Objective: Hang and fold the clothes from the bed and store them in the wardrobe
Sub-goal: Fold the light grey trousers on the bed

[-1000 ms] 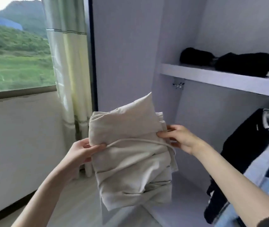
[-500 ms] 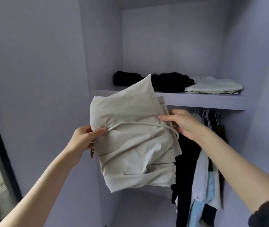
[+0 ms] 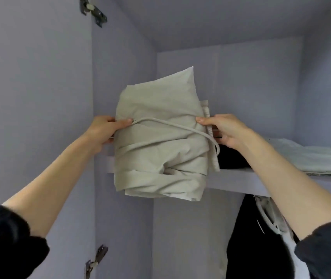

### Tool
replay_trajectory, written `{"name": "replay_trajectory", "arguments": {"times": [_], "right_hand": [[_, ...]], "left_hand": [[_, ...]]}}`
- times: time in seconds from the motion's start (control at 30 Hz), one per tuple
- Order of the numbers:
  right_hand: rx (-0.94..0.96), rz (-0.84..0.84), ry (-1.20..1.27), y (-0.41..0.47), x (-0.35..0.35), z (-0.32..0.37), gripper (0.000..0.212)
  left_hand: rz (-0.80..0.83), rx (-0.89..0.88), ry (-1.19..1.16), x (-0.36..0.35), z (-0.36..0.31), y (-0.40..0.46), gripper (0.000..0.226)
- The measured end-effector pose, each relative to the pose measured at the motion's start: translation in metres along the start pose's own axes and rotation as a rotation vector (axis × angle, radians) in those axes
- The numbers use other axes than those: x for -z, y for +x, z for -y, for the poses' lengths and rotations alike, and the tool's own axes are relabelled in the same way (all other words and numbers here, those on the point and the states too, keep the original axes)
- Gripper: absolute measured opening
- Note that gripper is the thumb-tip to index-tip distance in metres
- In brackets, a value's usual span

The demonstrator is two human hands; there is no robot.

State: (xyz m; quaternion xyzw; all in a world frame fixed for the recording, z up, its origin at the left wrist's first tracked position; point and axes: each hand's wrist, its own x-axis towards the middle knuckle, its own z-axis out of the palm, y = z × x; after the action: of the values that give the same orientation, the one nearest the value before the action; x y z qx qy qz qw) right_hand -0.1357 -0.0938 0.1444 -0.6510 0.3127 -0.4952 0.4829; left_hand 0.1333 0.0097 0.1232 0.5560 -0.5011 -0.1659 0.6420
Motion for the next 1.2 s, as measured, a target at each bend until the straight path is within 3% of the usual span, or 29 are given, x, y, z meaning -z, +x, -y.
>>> {"name": "replay_trajectory", "arguments": {"times": [0.2, 0.43, 0.5, 0.53, 0.67, 0.8, 0.87, 1.0, 1.2], "right_hand": [[-0.060, -0.014, 0.034, 0.101, -0.008, 0.005, 0.033], [-0.266, 0.021, 0.003, 0.162, -0.026, -0.044, 0.030], [-0.262, -0.016, -0.027, 0.175, -0.036, -0.059, 0.029], [-0.247, -0.047, -0.054, 0.180, -0.042, -0.063, 0.031], [-0.055, -0.068, -0.468, 0.194, -0.056, -0.064, 0.053], [0.209, 0.162, -0.845, 0.189, -0.084, -0.067, 0.046], [0.155, 0.316, -1.034, 0.189, -0.103, -0.091, 0.049], [-0.021, 0.380, -1.228, 0.200, -0.112, -0.122, 0.049], [0.068, 0.280, -1.216, 0.188, -0.109, -0.116, 0.043]], "left_hand": [[-0.054, -0.037, 0.110, -0.018, -0.017, 0.109, 0.030], [-0.087, 0.022, 0.368, -0.032, 0.032, 0.186, 0.044], [-0.086, 0.021, 0.488, -0.038, 0.051, 0.200, 0.035], [-0.042, 0.039, 0.552, -0.042, 0.059, 0.205, 0.026], [0.374, 0.195, 0.713, -0.060, 0.076, 0.221, 0.054], [0.685, 0.153, 0.728, -0.072, 0.080, 0.217, 0.050], [0.792, 0.095, 0.872, -0.082, 0.101, 0.215, 0.047], [0.840, -0.101, 1.143, -0.096, 0.138, 0.220, 0.053], [0.675, -0.100, 1.083, -0.099, 0.131, 0.214, 0.050]]}}
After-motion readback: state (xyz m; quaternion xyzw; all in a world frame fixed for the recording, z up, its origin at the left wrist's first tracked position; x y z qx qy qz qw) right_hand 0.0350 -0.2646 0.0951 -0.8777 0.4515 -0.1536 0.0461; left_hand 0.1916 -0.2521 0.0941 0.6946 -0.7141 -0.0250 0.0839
